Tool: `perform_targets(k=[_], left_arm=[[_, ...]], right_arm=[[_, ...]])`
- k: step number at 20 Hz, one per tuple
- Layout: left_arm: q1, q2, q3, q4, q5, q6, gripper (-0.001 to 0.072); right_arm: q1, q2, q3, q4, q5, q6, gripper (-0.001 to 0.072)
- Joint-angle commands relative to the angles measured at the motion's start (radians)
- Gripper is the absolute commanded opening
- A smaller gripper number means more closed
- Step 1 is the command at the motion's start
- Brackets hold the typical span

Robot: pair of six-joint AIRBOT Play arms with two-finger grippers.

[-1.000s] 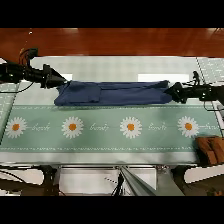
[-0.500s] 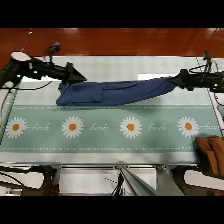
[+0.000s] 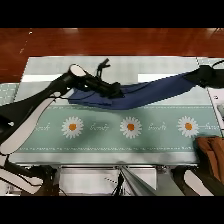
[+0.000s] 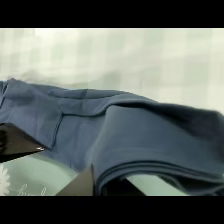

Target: Fold the shirts.

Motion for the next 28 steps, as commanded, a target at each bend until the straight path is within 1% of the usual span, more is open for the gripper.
perform_targets(k=[1, 5, 8, 10, 12, 13, 14, 16, 17, 19, 20, 22, 24, 26, 28], left_arm=[[-0.103, -0.04, 0.0, -0.05, 0.09, -0.008, 0.0023], [-0.172, -0.064, 0.0, -0.102, 0.15, -0.009, 0.0023], [-0.23, -0.105, 0.0, -0.196, 0.153, -0.007, 0.0023], [-0.256, -0.126, 0.0, -0.236, 0.154, 0.028, 0.0022], [-0.235, -0.127, 0.0, -0.237, 0.142, 0.04, 0.0021], [-0.2, -0.119, 0.001, -0.237, 0.121, 0.046, 0.0021], [-0.154, -0.103, 0.001, -0.237, 0.09, 0.072, 0.002], [-0.027, -0.037, 0.001, -0.236, 0.013, 0.142, 0.002], [0.04, 0.005, 0.001, -0.236, -0.012, 0.152, 0.002], [0.181, 0.112, 0.001, -0.235, -0.025, 0.153, 0.002], [0.246, 0.169, 0.001, -0.235, -0.024, 0.153, 0.002], [0.375, 0.284, 0.001, -0.232, -0.033, 0.152, 0.0019], [0.493, 0.389, 0.0, -0.224, -0.08, 0.148, 0.002], [0.585, 0.472, 0.0, -0.212, -0.161, 0.14, 0.002], [0.649, 0.538, 0.0, -0.208, -0.272, 0.133, 0.002]], right_arm=[[0.0, 0.118, 0.001, -0.069, 0.101, 0.061, 0.002], [0.0, 0.223, 0.001, -0.084, 0.161, 0.107, 0.0019], [0.0, 0.276, 0.001, -0.153, 0.164, 0.133, 0.002], [0.0, 0.284, 0.001, -0.174, 0.164, 0.138, 0.002], [0.0, 0.284, 0.001, -0.173, 0.136, 0.138, 0.002], [0.0, 0.284, 0.001, -0.171, 0.108, 0.138, 0.002], [0.0, 0.283, 0.001, -0.157, 0.072, 0.138, 0.0019], [0.001, 0.263, 0.001, -0.098, 0.026, 0.129, 0.0018], [0.016, 0.241, 0.001, -0.076, 0.018, 0.12, 0.0018], [0.119, 0.182, 0.001, -0.096, -0.029, 0.114, 0.0018], [0.2, 0.142, 0.001, -0.114, -0.082, 0.117, 0.0018], [0.371, 0.051, 0.001, -0.119, -0.237, 0.124, 0.0018], [0.532, -0.058, 0.001, -0.118, -0.432, 0.128, 0.0018], [0.66, -0.18, 0.001, -0.082, -0.603, 0.127, 0.0018], [0.771, -0.312, 0.001, -0.018, -0.732, 0.119, 0.0018]])
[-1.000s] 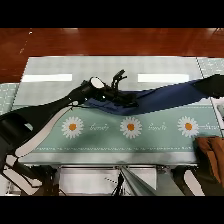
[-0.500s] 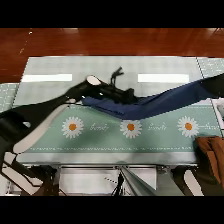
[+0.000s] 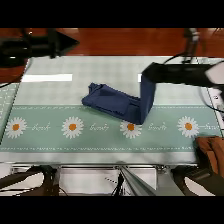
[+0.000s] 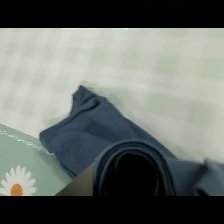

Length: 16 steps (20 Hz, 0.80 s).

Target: Fold the shirts.

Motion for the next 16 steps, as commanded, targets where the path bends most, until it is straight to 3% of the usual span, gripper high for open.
perform_targets(k=[1, 4, 6, 9, 12, 14, 16], left_arm=[[0.137, 0.139, 0.0, 0.011, -0.183, -0.01, 0.002], [0.135, 0.211, -0.004, 0.024, -0.233, -0.01, 0.0021], [0.111, 0.225, -0.005, 0.046, -0.233, -0.01, 0.0021], [0.075, 0.217, -0.005, 0.1, -0.232, -0.032, 0.0021], [0.068, 0.217, -0.005, 0.1, -0.225, -0.027, 0.0022], [0.072, 0.217, -0.005, 0.141, -0.218, -0.027, 0.0021], [0.072, 0.217, -0.005, 0.232, -0.218, -0.029, 0.0022]], right_arm=[[0.22, -0.223, 0.001, 0.095, -0.305, -0.023, 0.0019], [0.348, -0.389, 0.005, 0.249, -0.434, -0.034, 0.0044], [0.394, -0.459, 0.04, 0.319, -0.42, -0.06, 0.0537], [0.355, -0.431, 0.061, 0.304, -0.377, -0.06, 0.055], [0.212, -0.309, 0.061, 0.15, -0.214, -0.059, 0.055], [0.069, -0.197, 0.061, -0.064, 0.007, -0.047, 0.0549], [-0.074, -0.101, 0.061, -0.37, 0.243, 0.008, 0.0531]])
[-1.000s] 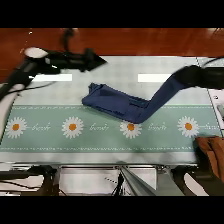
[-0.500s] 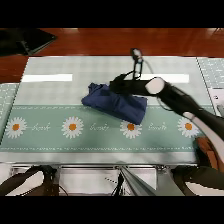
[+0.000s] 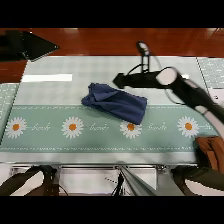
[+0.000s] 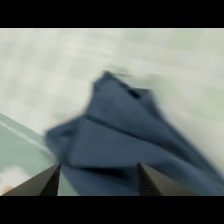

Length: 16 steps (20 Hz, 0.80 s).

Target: Fold the shirts.

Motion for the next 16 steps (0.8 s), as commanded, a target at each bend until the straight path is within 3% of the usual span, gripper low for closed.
perform_targets(k=[1, 2, 3, 4, 5, 8, 12, 16], left_arm=[[-0.001, 0.002, 0.0, 0.147, 0.002, -0.022, 0.0022], [-0.001, 0.002, 0.0, 0.195, 0.002, -0.054, 0.0022], [-0.001, 0.002, 0.0, 0.235, 0.002, -0.079, 0.0022], [-0.002, 0.002, 0.0, 0.255, -0.001, -0.092, 0.0022], [-0.002, 0.002, 0.0, 0.254, -0.007, -0.092, 0.0022], [-0.002, 0.002, 0.0, 0.254, -0.021, -0.092, 0.0022], [-0.006, 0.002, 0.0, 0.255, -0.031, -0.092, 0.0022], [-0.006, 0.002, 0.0, 0.254, -0.031, -0.092, 0.0022]], right_arm=[[-0.235, 0.148, 0.001, -0.515, 0.424, 0.076, 0.0523], [-0.311, 0.165, -0.008, -0.617, 0.51, 0.083, 0.0486], [-0.387, 0.171, -0.032, -0.619, 0.552, 0.076, 0.0486], [-0.469, 0.171, -0.075, -0.537, 0.565, 0.056, 0.0509], [-0.539, 0.171, -0.131, -0.411, 0.549, 0.039, 0.0586], [-0.65, 0.171, -0.356, -0.011, 0.421, -0.027, 0.0607], [-0.547, 0.158, -0.575, 0.233, 0.22, -0.09, 0.0607], [-0.35, 0.068, -0.598, 0.428, 0.058, -0.142, 0.0607]])
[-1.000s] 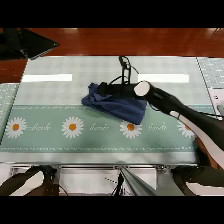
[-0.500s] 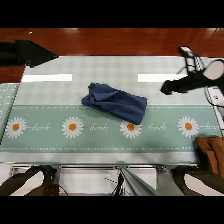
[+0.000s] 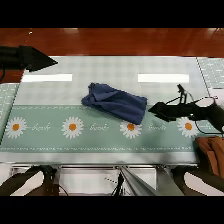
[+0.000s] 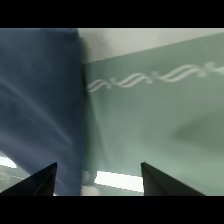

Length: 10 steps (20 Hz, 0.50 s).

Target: Fold the shirts.

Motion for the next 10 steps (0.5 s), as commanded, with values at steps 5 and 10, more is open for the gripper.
perform_targets(k=[5, 10], left_arm=[[0.0, 0.0, 0.0, 0.005, -0.002, -0.001, 0.0022], [-0.001, -0.031, 0.0, 0.005, -0.001, 0.001, 0.0022]], right_arm=[[0.25, -0.114, -0.042, 0.439, -0.29, -0.116, 0.0074], [0.032, -0.001, 0.147, 0.239, 0.111, -0.156, 0.002]])
